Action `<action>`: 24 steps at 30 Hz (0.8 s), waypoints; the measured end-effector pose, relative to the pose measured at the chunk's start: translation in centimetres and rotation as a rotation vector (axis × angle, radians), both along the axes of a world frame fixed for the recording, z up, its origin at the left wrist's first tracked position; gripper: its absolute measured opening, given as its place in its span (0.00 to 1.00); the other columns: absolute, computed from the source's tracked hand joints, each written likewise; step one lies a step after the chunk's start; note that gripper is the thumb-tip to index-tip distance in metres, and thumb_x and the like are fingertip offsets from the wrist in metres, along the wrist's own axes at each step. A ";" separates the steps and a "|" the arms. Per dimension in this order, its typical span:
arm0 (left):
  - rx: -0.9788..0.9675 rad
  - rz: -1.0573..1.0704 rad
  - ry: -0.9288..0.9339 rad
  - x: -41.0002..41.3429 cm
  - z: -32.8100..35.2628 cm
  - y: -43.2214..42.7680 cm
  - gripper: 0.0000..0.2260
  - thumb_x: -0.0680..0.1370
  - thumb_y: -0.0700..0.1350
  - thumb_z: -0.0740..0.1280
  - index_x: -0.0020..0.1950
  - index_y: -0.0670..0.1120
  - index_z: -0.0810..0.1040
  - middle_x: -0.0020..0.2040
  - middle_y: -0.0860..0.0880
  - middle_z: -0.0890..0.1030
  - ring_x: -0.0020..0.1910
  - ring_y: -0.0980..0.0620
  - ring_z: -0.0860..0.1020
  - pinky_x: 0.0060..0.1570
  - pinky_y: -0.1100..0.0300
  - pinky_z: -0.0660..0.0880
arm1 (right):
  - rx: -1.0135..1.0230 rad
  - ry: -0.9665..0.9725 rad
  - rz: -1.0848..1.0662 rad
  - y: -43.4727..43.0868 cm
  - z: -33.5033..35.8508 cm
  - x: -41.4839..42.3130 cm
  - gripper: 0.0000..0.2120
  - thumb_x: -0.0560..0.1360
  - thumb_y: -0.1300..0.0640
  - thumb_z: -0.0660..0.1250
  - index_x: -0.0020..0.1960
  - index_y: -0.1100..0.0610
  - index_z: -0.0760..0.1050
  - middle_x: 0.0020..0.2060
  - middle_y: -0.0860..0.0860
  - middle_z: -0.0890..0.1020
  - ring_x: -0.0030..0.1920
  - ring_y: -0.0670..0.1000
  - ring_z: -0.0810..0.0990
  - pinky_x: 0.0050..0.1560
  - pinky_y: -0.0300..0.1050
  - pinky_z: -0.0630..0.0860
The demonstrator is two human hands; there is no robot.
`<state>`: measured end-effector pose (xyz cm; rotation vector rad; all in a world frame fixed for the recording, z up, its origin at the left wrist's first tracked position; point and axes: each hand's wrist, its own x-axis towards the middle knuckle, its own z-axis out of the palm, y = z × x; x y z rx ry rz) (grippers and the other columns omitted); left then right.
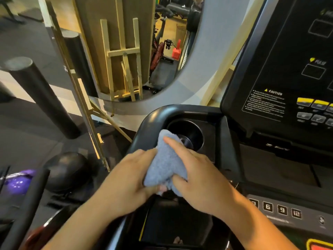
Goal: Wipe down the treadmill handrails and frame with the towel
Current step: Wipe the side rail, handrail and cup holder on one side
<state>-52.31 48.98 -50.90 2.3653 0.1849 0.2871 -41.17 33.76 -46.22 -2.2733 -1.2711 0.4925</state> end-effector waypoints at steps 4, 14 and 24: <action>0.062 0.157 -0.006 -2.7 1.0 4.1 0.29 0.64 0.52 0.75 0.61 0.67 0.70 0.48 0.61 0.80 0.47 0.62 0.78 0.43 0.60 0.77 | 0.130 0.196 0.089 2.7 -1.1 -2.0 0.37 0.76 0.57 0.65 0.74 0.33 0.49 0.68 0.46 0.65 0.66 0.49 0.69 0.66 0.47 0.70; -0.064 0.247 0.040 -3.5 -1.3 4.9 0.31 0.66 0.44 0.78 0.64 0.62 0.71 0.53 0.64 0.81 0.50 0.64 0.80 0.46 0.69 0.74 | -0.023 0.083 0.221 5.1 -0.7 -1.0 0.33 0.74 0.59 0.64 0.71 0.36 0.57 0.66 0.51 0.67 0.64 0.56 0.70 0.62 0.54 0.72; 0.325 0.001 -0.101 10.4 -3.6 2.6 0.30 0.73 0.56 0.65 0.74 0.49 0.68 0.72 0.46 0.71 0.71 0.44 0.66 0.74 0.51 0.56 | -0.278 -0.575 -0.140 2.7 -1.9 11.4 0.25 0.68 0.58 0.71 0.63 0.48 0.69 0.53 0.55 0.66 0.54 0.61 0.70 0.47 0.52 0.72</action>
